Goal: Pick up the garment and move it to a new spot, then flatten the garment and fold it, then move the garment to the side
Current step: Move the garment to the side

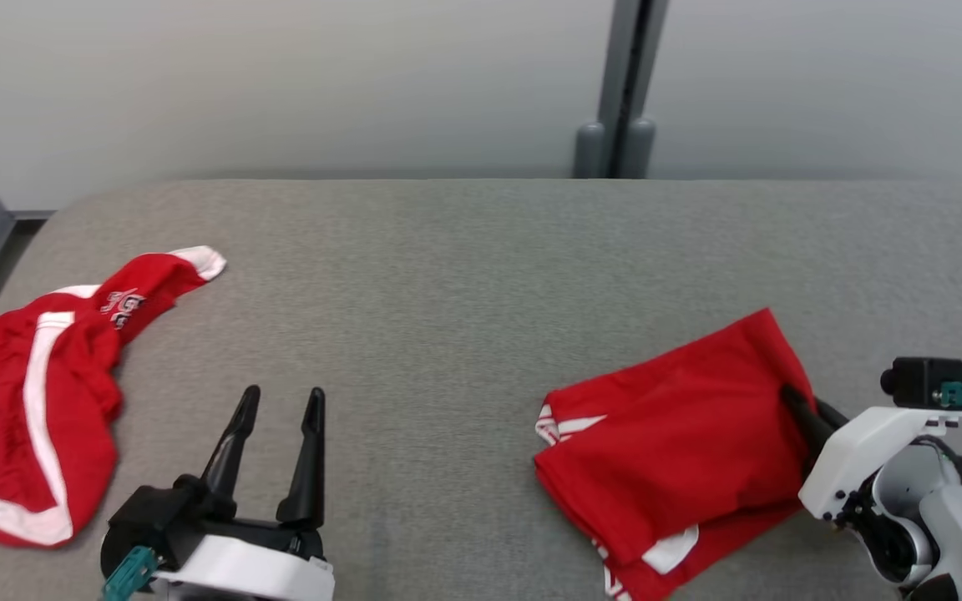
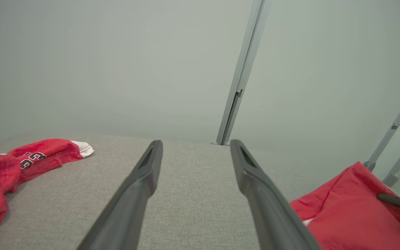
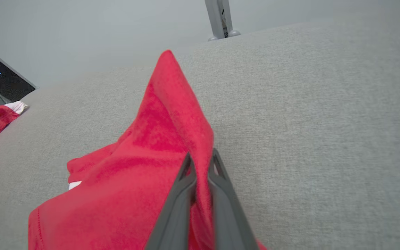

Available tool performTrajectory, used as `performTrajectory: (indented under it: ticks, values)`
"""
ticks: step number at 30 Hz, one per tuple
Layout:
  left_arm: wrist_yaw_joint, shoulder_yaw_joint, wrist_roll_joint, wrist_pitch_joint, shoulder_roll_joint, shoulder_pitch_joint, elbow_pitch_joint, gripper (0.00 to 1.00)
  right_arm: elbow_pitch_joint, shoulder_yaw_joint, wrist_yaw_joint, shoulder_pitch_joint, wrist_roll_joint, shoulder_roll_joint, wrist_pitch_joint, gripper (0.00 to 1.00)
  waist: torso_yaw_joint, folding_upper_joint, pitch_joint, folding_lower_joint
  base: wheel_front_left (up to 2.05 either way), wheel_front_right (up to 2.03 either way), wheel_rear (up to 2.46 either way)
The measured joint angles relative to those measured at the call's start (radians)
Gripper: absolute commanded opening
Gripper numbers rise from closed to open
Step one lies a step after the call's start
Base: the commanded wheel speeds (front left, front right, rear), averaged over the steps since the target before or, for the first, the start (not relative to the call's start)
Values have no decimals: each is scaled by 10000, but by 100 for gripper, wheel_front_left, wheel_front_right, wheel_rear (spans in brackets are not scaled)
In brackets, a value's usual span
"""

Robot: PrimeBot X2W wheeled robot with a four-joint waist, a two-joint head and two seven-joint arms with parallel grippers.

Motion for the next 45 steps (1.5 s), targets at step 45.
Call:
performTrajectory:
  ticks: [45]
  values:
    - [-284, -767, 690, 671, 838, -2290, -430, 100, 5791, -136, 2, -6756, -679, -345, -3254, 0, -3706, 0, 3834, 0, 0, 0, 0]
